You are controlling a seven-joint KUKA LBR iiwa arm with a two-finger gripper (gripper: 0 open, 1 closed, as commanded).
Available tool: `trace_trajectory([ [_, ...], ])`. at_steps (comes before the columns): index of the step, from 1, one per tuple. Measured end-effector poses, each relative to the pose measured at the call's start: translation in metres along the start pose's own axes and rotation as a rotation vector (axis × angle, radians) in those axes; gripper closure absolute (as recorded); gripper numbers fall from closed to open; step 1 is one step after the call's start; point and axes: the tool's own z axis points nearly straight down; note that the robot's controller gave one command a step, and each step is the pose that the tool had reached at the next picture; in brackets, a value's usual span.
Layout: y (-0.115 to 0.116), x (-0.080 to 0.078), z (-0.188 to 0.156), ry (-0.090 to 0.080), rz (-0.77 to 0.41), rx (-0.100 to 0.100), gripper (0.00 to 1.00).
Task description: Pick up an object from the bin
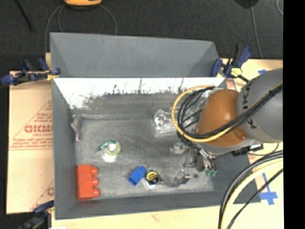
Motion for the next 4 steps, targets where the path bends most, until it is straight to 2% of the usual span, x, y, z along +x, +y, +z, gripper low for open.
trace_trajectory([
  [1, 0.09, 0.013, 0.02, -0.017, 0.075, 0.007, 0.0],
  [2, 0.09, 0.013, 0.018, -0.009, 0.072, 0.004, 1.0],
  [3, 0.098, 0.006, -0.098, -0.014, 0.101, 0.001, 1.0],
  [4, 0.091, -0.009, -0.236, -0.017, 0.089, 0.002, 1.0],
])
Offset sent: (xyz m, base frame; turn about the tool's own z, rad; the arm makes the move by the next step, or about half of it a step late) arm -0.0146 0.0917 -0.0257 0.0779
